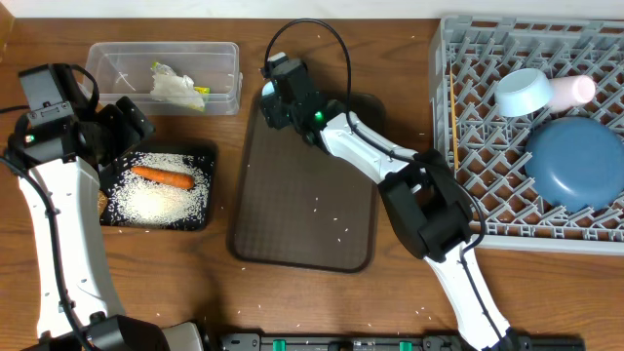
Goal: Sort waste into correct bins and load items into the dishwasher rack
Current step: 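Lift the light blue cup and carry it right to the rack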
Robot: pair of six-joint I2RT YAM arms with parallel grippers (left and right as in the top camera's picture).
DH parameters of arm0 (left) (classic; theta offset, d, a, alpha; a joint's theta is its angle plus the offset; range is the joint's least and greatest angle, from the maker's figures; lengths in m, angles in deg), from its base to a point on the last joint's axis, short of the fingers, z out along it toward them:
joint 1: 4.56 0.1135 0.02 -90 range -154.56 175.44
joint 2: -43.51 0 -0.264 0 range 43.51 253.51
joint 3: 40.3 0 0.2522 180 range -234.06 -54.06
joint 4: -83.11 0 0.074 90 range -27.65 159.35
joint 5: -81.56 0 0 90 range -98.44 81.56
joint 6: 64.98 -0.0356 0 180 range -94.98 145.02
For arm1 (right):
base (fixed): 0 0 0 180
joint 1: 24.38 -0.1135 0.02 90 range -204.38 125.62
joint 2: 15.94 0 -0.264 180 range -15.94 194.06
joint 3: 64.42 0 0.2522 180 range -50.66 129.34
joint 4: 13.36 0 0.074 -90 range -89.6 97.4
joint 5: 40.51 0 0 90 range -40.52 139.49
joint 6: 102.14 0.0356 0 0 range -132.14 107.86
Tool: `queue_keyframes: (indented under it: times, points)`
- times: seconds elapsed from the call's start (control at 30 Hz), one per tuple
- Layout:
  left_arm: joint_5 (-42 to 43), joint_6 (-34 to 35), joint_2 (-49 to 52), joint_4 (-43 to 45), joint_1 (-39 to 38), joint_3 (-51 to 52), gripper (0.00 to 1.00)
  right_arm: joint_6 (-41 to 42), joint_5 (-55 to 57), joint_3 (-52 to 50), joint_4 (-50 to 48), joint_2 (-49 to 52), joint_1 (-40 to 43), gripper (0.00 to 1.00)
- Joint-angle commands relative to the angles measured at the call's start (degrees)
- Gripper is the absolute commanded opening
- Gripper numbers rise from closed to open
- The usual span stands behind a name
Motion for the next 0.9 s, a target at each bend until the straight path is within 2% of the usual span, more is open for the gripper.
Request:
queue_keyframes:
  times: [0.0, 0.07, 0.23, 0.57, 0.87]
  points:
    - [-0.28, 0.26, -0.39, 0.02, 0.24, -0.83, 0.98, -0.11, 1.18, 1.84, 0.35, 0.09, 0.04, 0.64]
    - [-0.28, 0.26, -0.39, 0.0, 0.24, -0.83, 0.98, -0.11, 1.22, 2.71, 1.33, -0.31, 0.24, 0.63]
    - [-0.28, 0.26, -0.39, 0.02, 0.24, -0.83, 0.98, 2.58, 1.2, 5.33, 4.28, -2.16, 1.92, 0.49]
    - [-0.28, 0.26, -0.39, 0.02, 0.24, -0.83, 0.98, 3.37, 2.67, 7.52, 11.39, -11.74, 10.67, 0.54]
    - [-0.28, 0.26, -0.39, 0.02, 0.24, -0.83, 0.98, 2.64, 8.55, 7.52, 19.93, -23.17, 28.63, 0.54]
